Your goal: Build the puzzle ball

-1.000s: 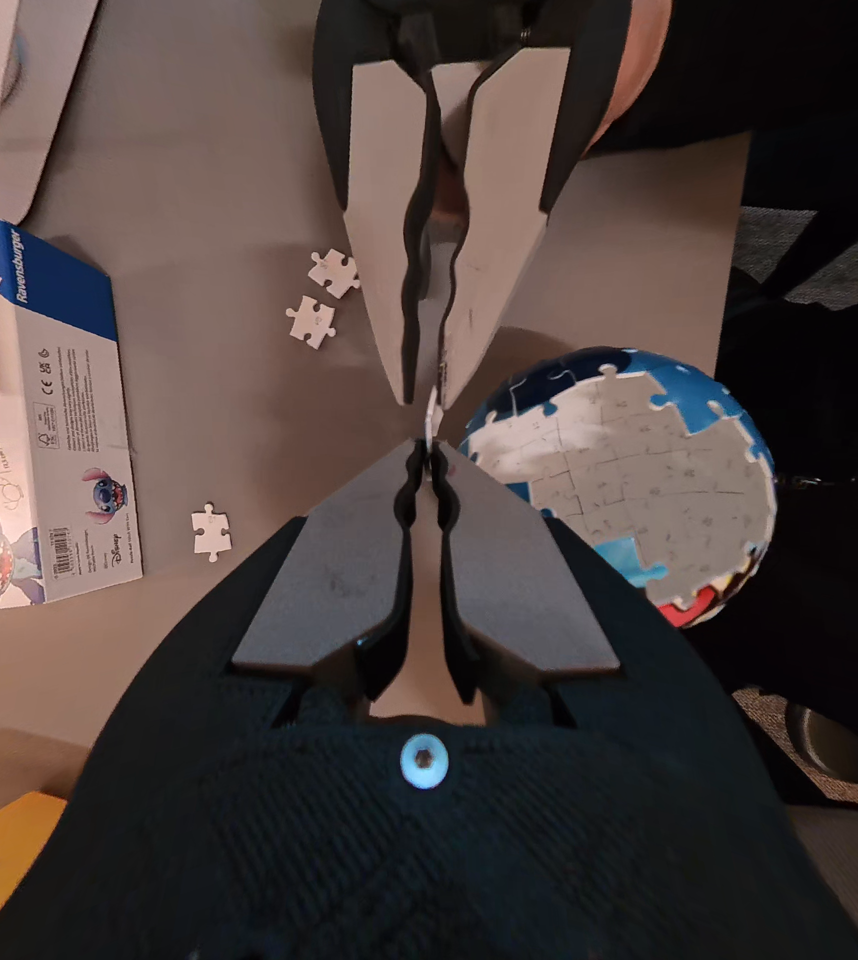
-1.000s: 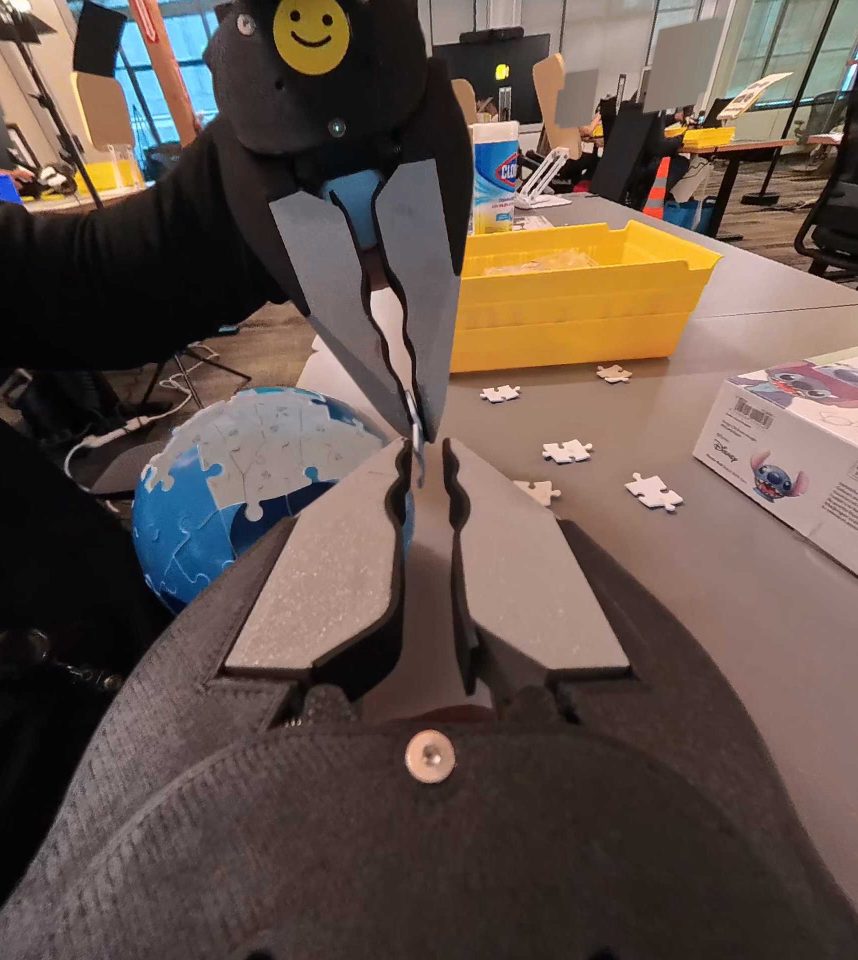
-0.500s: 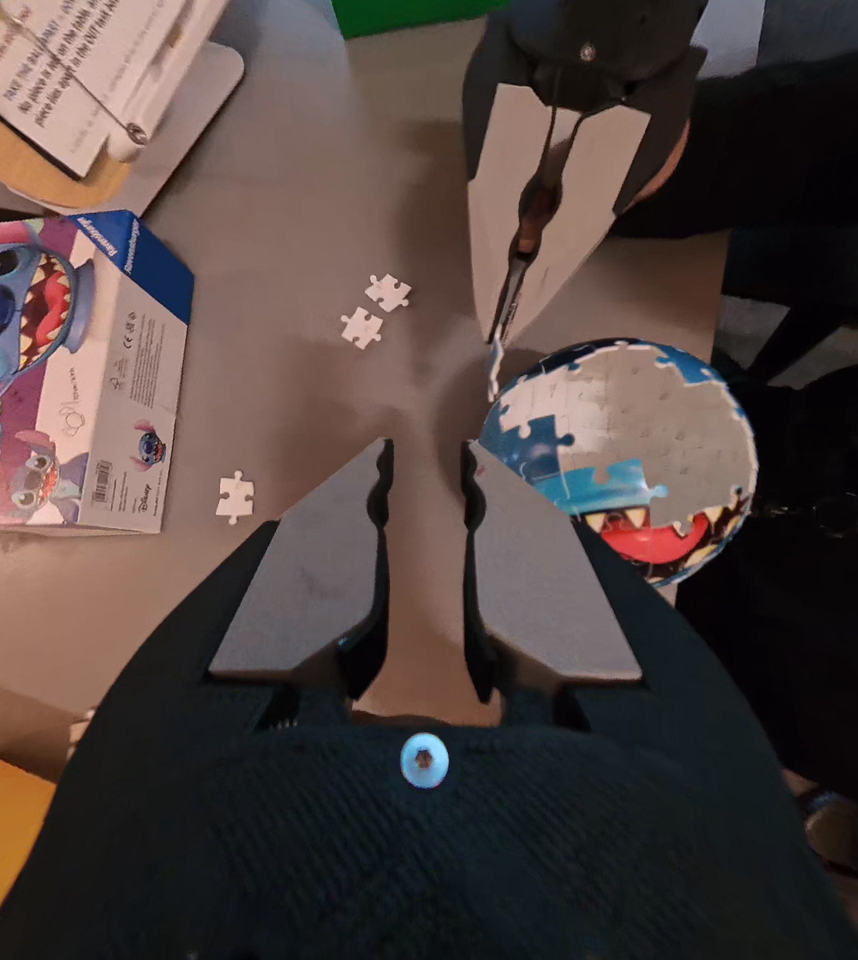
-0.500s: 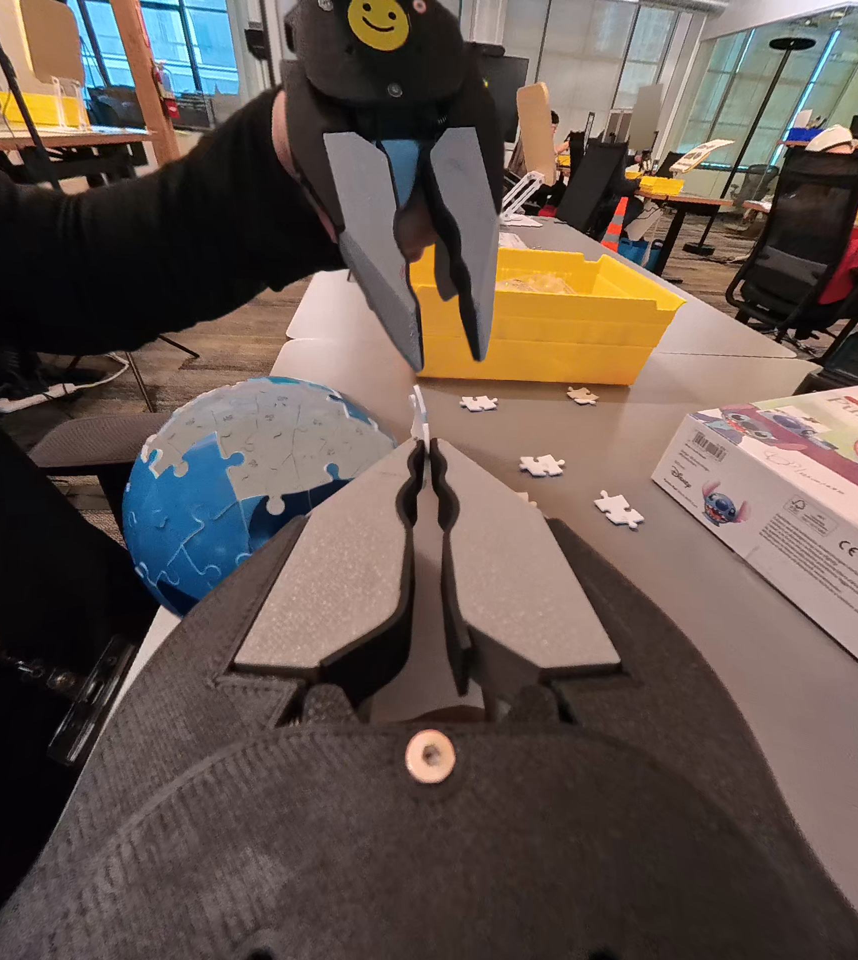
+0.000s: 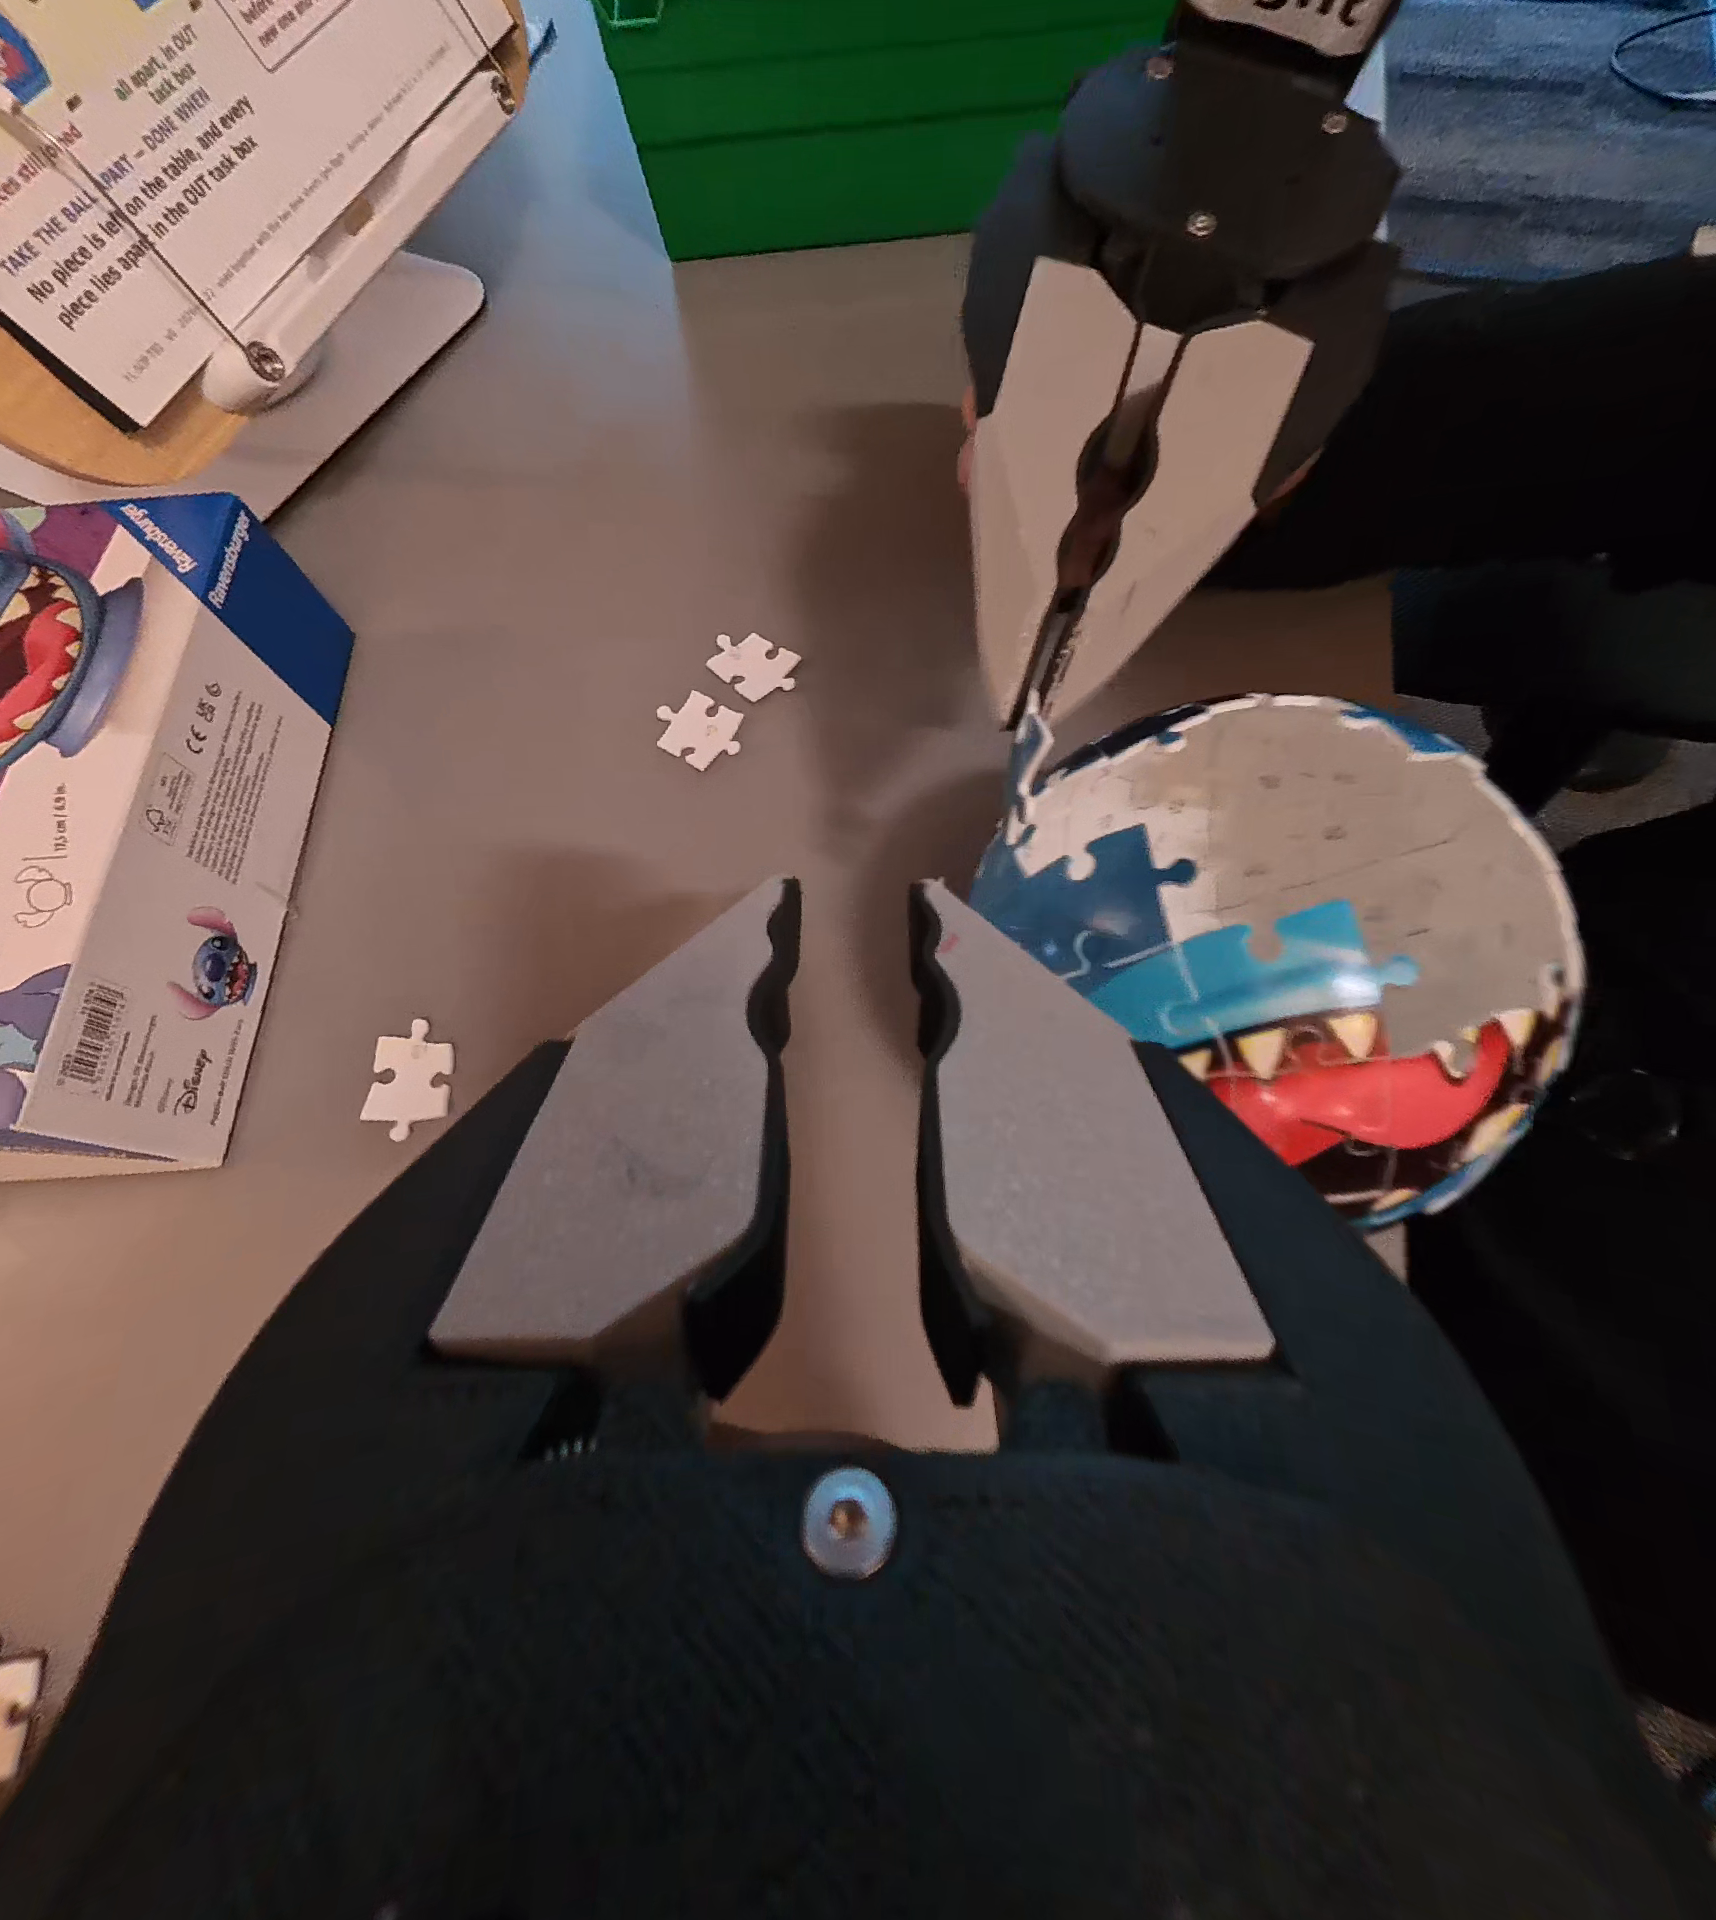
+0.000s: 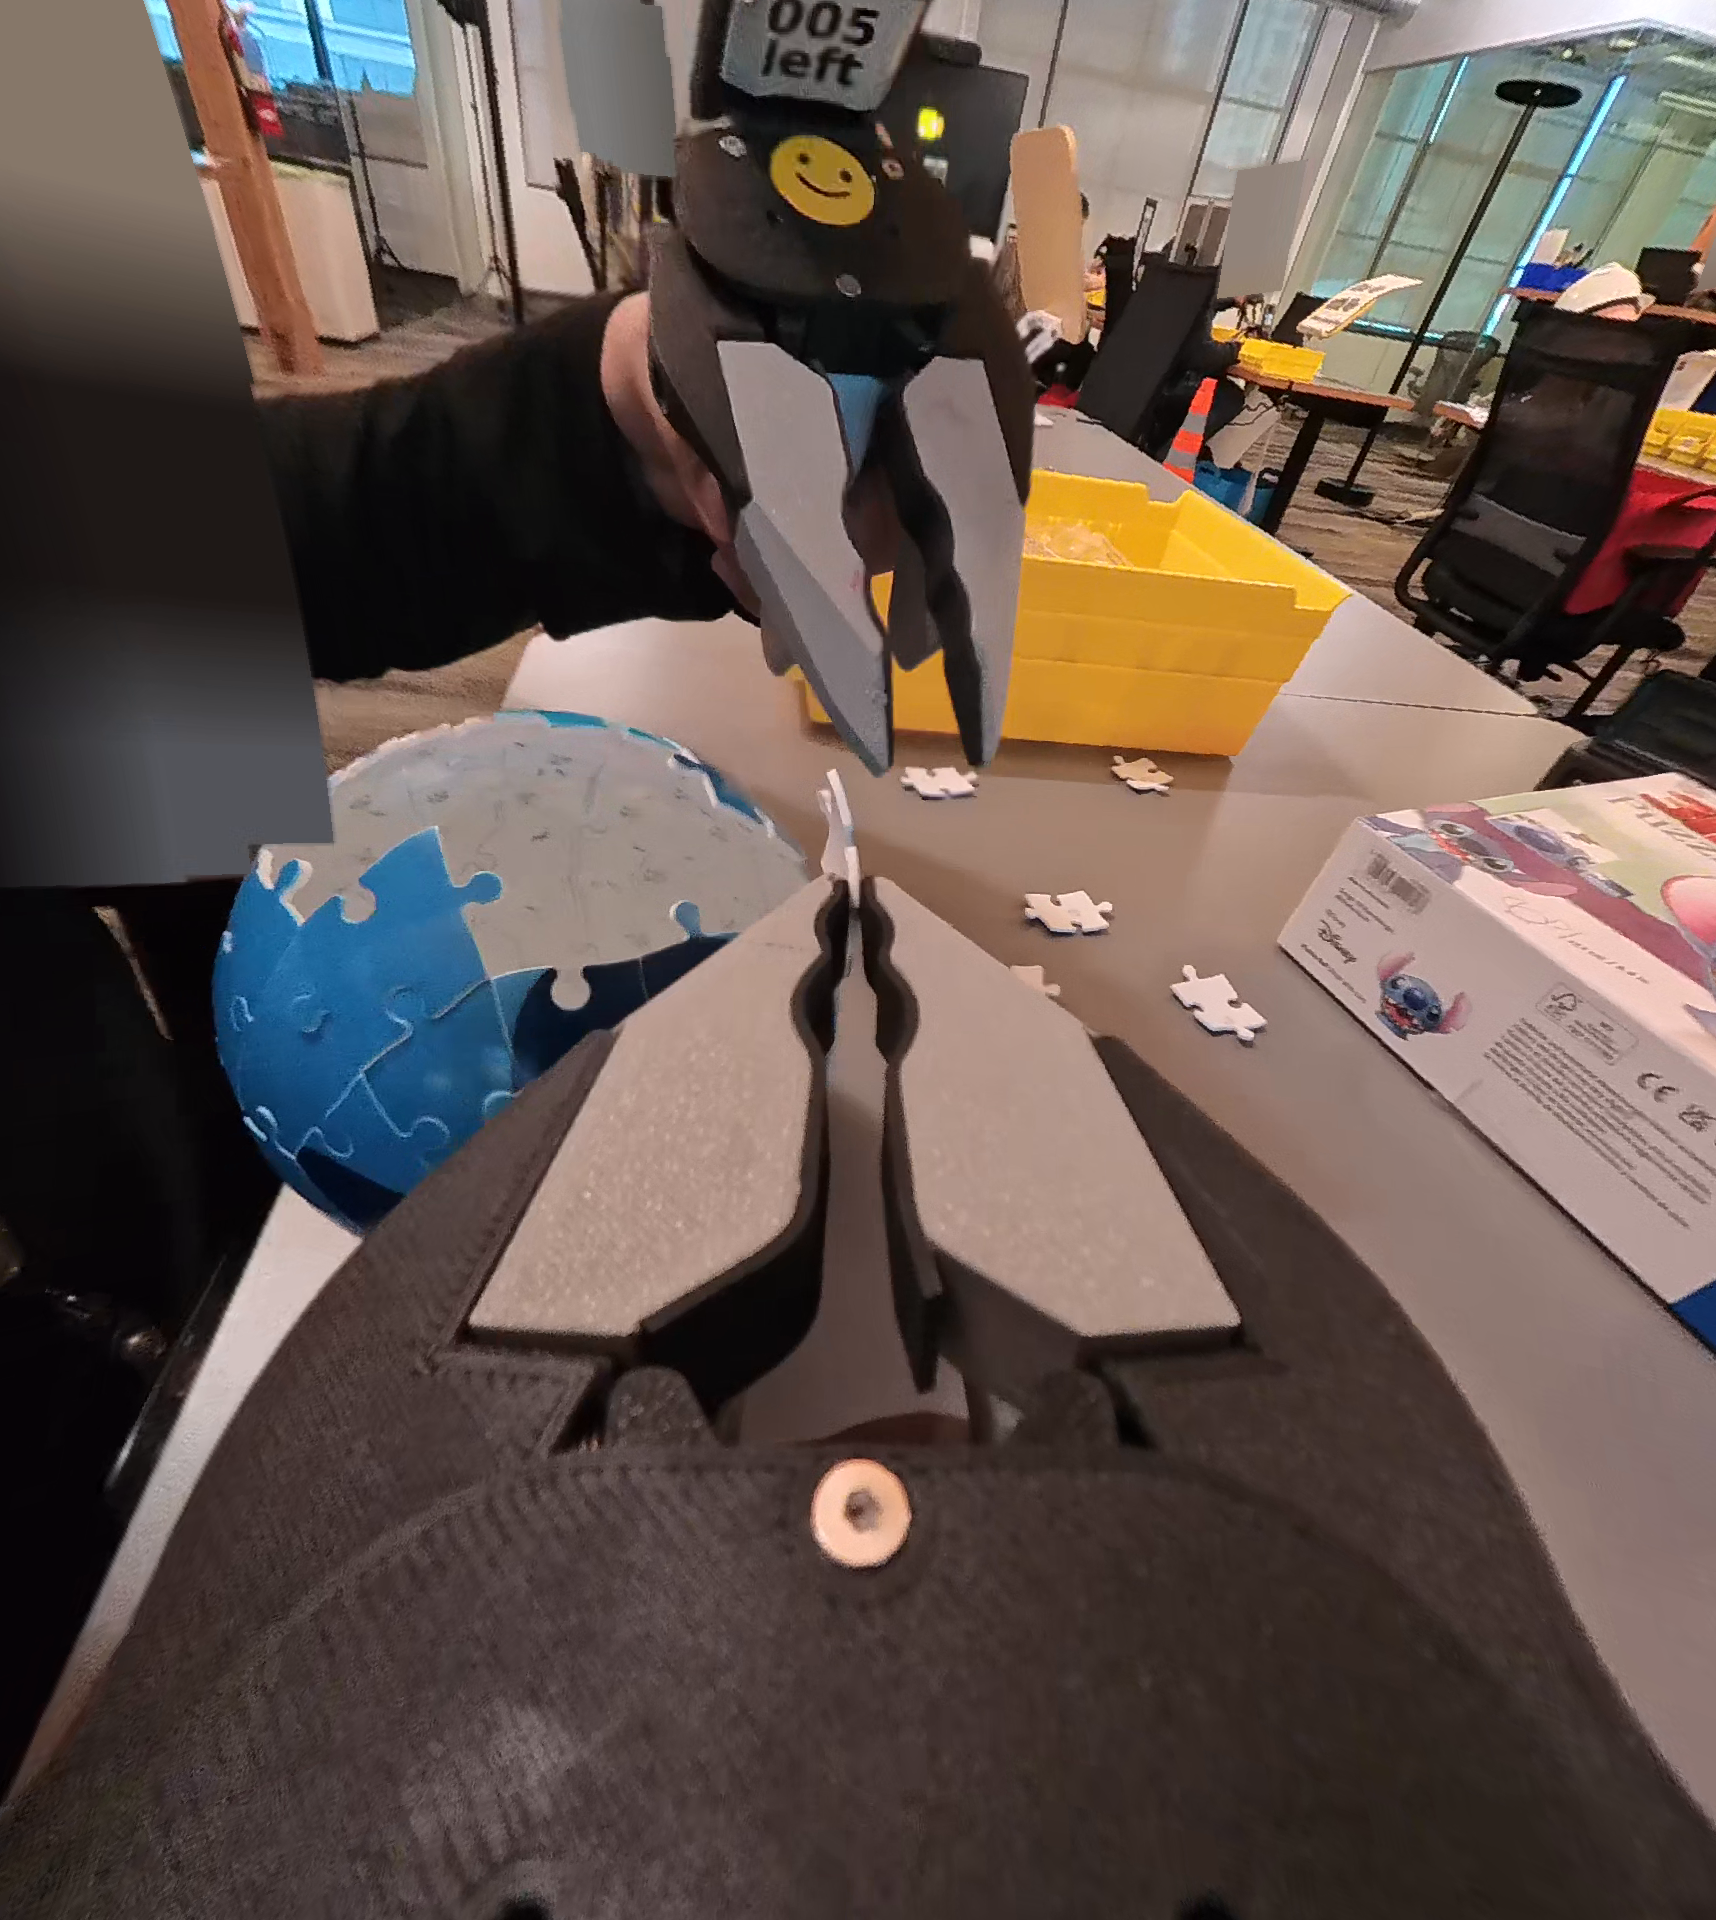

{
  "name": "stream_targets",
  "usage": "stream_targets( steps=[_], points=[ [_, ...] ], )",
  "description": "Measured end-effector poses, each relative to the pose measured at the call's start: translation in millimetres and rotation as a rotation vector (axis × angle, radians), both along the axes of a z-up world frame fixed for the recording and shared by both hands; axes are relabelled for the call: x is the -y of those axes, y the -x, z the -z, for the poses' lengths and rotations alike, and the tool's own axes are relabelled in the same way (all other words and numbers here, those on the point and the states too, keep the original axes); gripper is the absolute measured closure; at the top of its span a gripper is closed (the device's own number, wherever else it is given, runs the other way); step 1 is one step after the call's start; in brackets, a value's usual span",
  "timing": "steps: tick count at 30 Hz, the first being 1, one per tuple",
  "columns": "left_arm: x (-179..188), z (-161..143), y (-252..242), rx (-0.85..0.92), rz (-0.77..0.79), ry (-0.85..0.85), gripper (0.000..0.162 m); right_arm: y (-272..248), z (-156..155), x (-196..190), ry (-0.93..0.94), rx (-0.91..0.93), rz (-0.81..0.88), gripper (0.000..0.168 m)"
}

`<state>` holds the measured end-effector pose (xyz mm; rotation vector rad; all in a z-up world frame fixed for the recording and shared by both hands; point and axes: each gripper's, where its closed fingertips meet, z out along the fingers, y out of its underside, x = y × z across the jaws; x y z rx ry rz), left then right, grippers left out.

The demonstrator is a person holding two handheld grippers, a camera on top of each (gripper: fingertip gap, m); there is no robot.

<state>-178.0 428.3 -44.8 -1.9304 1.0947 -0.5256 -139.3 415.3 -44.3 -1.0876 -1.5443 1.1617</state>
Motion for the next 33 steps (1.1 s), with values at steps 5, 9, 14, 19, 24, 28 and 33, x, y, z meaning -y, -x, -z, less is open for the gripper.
stream_targets(
  steps=[5,9,14,19,24,28,33],
  points=[
    [-10.3,9.7,0.2,0.048,0.043,0.031,0.155,1.2,4.8,-2.5,-0.101,0.017,0.030,0.168],
    [5.2,28.3,-4.0,0.095,0.193,0.164,0.133,-1.4,1.7,-7.6,-0.153,0.014,0.041,0.168],
    [9.6,35.4,6.2,0.202,0.338,0.234,0.085,-4.7,-3.0,-11.4,-0.137,0.003,0.009,0.168],
    [15.4,22.2,9.7,0.311,0.407,0.310,0.076,-4.3,-9.1,-14.7,-0.108,-0.021,-0.007,0.168],
    [60.0,23.0,0.4,0.346,0.606,0.384,0.049,-1.6,-11.6,-8.4,-0.117,-0.042,-0.050,0.168],
    [79.3,47.8,-14.2,0.211,0.666,0.381,0.039,2.2,-4.6,-0.8,-0.118,-0.030,-0.083,0.168],
    [80.3,59.6,-26.1,0.105,0.640,0.249,0.049,1.4,-2.3,9.0,-0.187,-0.026,-0.102,0.168]
  ],
)
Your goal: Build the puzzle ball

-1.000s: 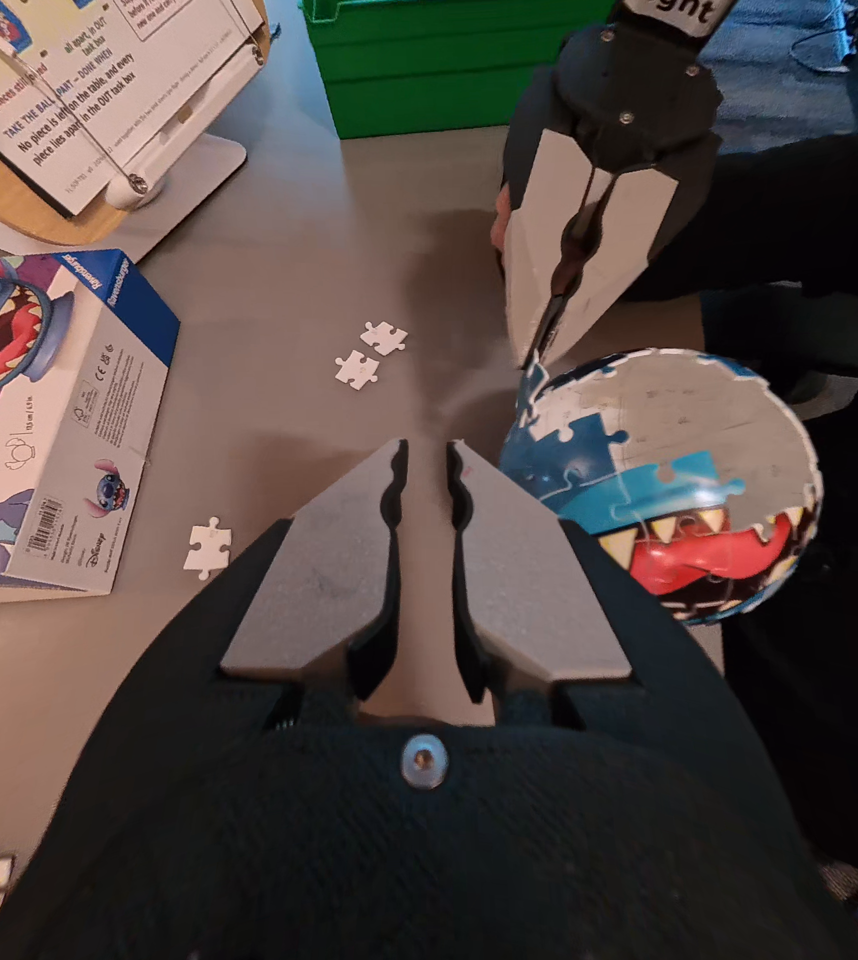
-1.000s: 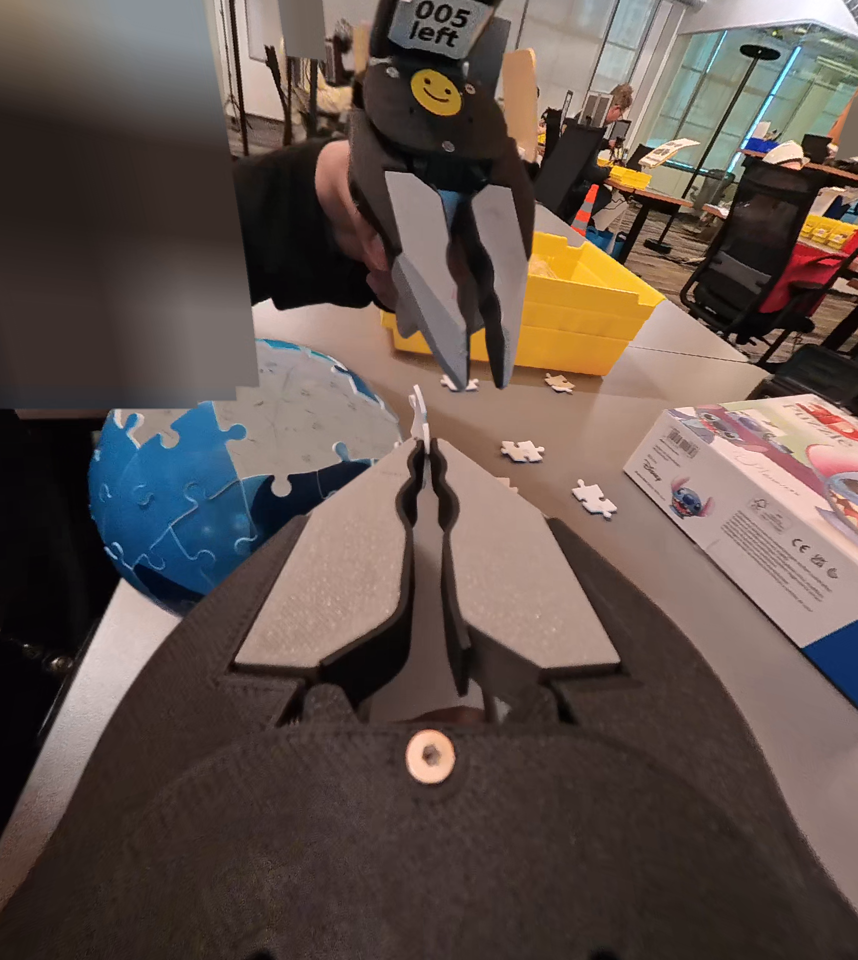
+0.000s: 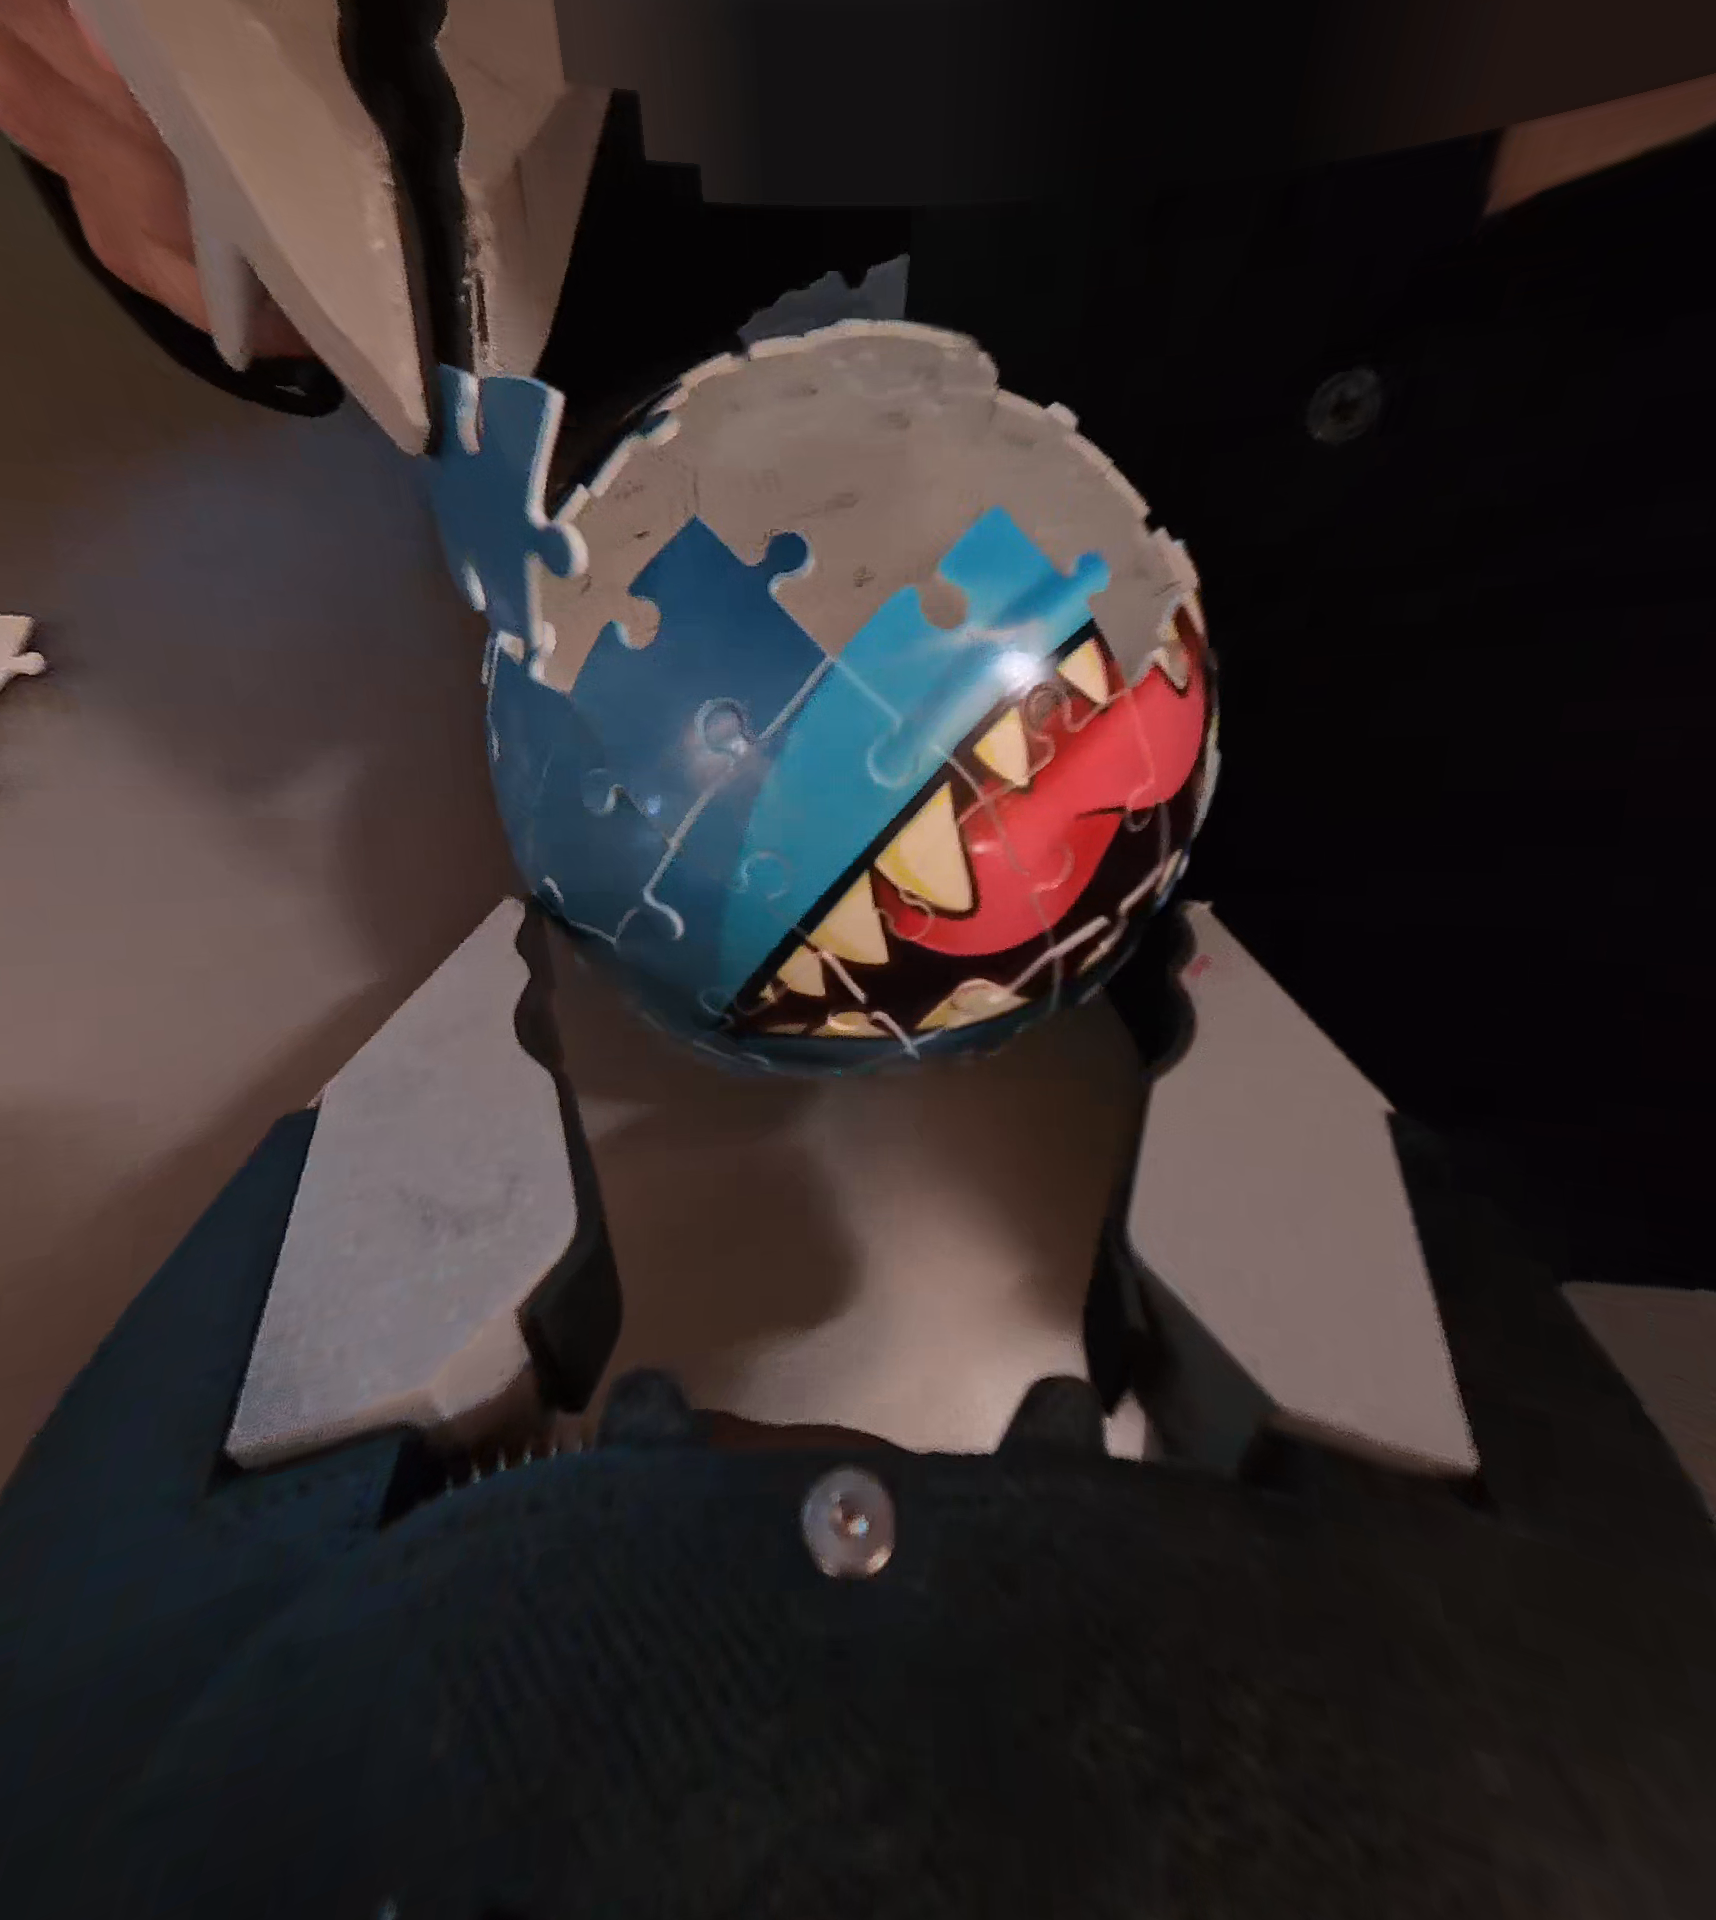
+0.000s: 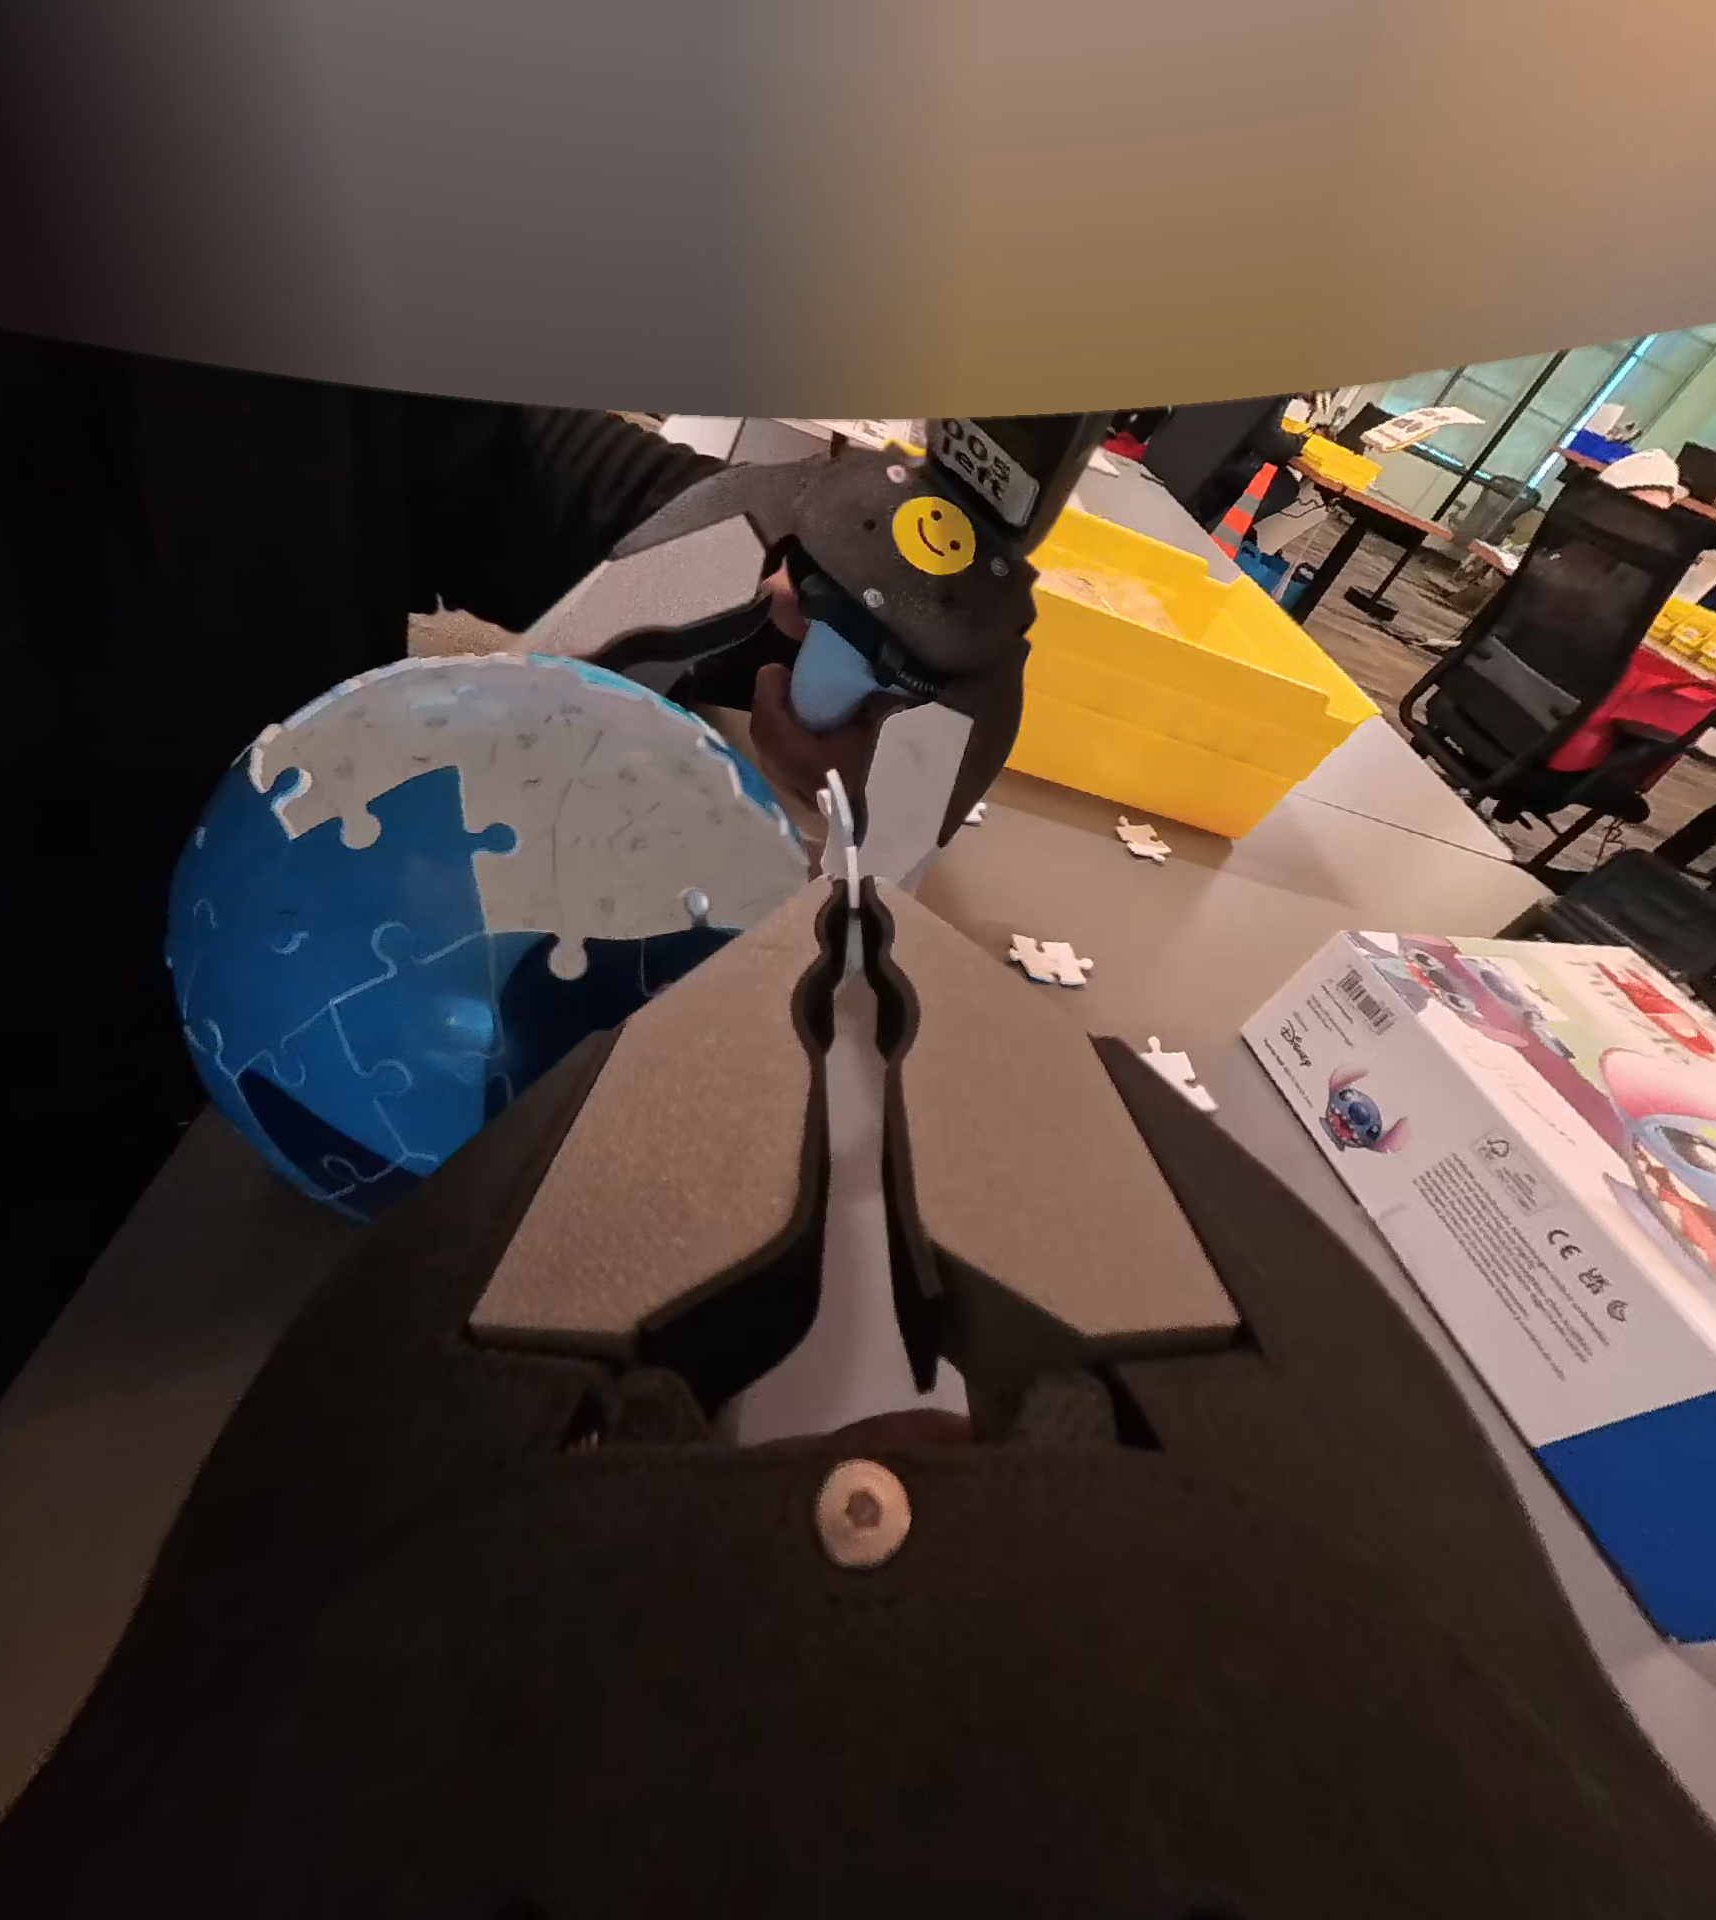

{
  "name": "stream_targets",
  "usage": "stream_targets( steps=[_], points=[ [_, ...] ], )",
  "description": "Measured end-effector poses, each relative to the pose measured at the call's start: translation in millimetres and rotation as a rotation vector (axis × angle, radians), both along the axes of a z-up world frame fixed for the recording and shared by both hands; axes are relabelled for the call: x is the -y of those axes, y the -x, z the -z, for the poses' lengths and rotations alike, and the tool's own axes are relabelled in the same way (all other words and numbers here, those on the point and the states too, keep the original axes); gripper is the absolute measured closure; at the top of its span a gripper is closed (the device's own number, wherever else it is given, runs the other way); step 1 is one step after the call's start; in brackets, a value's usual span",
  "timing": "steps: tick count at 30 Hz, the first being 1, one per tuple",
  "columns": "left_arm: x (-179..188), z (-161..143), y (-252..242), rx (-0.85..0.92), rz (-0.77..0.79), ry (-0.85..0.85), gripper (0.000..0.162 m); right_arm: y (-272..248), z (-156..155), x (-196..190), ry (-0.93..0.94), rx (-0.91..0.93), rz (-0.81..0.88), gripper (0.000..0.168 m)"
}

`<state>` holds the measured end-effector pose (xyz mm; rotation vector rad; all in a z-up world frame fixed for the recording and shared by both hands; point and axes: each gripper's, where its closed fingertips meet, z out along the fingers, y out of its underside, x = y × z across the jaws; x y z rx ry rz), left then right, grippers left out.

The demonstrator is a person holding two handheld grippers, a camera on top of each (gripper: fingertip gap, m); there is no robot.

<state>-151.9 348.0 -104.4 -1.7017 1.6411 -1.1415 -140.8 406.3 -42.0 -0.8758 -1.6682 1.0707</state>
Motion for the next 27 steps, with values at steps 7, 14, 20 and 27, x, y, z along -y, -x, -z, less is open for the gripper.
stream_targets(
  steps=[7,14,20,27],
  points=[
    [2.0,-3.4,0.4,0.027,0.006,-0.126,0.053,-2.5,0.3,10.6,-0.102,-0.040,-0.042,0.168],
    [-4.9,-31.7,10.0,0.151,0.003,-0.079,0.061,-2.7,-0.8,10.6,-0.171,-0.036,-0.034,0.168],
    [-4.6,-59.9,8.7,0.230,0.031,-0.098,0.066,-1.7,-0.5,11.7,-0.295,-0.014,-0.021,0.168],
    [3.4,-58.7,0.5,0.198,0.123,-0.099,0.066,-1.9,3.3,17.5,-0.370,-0.004,-0.038,0.168]
  ],
)
